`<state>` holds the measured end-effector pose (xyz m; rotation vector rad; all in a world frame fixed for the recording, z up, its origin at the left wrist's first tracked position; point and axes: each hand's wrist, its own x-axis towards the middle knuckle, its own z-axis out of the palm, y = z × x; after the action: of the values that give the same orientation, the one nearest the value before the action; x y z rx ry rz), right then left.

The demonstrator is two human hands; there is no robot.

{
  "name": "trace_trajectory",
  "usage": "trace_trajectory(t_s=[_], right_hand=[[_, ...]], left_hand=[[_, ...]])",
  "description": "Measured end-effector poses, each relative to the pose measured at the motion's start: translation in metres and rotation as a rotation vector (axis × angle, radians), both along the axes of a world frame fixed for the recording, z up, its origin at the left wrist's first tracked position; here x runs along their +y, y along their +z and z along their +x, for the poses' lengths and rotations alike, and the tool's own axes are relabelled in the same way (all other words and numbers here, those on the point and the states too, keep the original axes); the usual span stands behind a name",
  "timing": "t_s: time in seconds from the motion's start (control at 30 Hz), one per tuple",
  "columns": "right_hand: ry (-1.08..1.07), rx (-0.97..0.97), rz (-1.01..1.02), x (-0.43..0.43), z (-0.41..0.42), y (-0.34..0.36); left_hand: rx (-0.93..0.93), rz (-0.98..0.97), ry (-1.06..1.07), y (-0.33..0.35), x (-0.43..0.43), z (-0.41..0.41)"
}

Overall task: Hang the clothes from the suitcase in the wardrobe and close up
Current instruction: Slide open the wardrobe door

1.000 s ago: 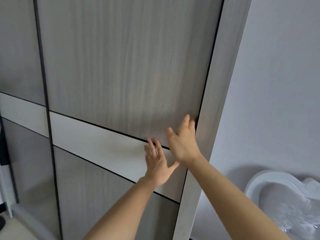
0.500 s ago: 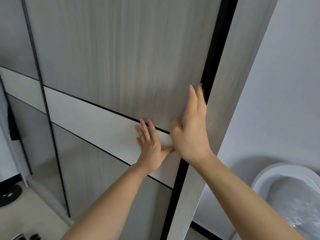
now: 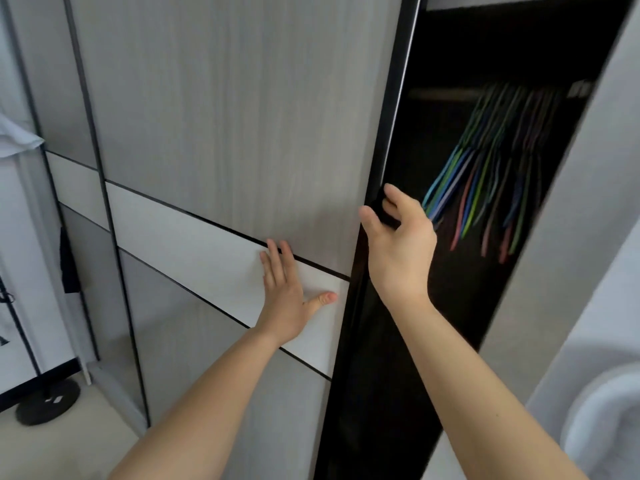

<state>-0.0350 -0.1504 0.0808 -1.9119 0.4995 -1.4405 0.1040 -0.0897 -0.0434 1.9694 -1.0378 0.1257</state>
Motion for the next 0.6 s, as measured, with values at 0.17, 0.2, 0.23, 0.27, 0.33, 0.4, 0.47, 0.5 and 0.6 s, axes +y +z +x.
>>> trace_trajectory(t_s=[0.17,0.2,0.23,0.27,0.33,0.4,0.47,0.5,0.6], right_hand=[[0.087,0.073,0.064,-0.012,0.052,0.014],[0.12,0.095,0.072,-0.013,0.064,0.014],[0.153,0.12,0.081,-0.014,0.075,0.014],[0.187,0.147,0.089,-0.012,0.089,0.014],[0.243,0.197,0.079,-0.007,0.115,0.016],[0.271,0.24,0.041,0.0,0.14,0.019],[0.269,0.295,-0.019,0.006,0.165,0.022],[0.261,0.324,-0.053,0.009,0.176,0.023],[0.254,0.397,-0.116,0.017,0.215,0.026]], left_hand=[[0.022,-0.036,0.032,0.003,0.019,0.055],[0.025,-0.047,0.041,0.005,0.025,0.066],[0.029,-0.051,0.05,0.008,0.029,0.076],[0.044,-0.047,0.059,0.011,0.036,0.087],[0.09,-0.039,0.069,0.016,0.047,0.108],[0.133,-0.046,0.072,0.019,0.056,0.125],[0.181,-0.062,0.058,0.016,0.063,0.136],[0.214,-0.067,0.046,0.013,0.065,0.138],[0.221,-0.07,0.084,0.003,0.07,0.152]])
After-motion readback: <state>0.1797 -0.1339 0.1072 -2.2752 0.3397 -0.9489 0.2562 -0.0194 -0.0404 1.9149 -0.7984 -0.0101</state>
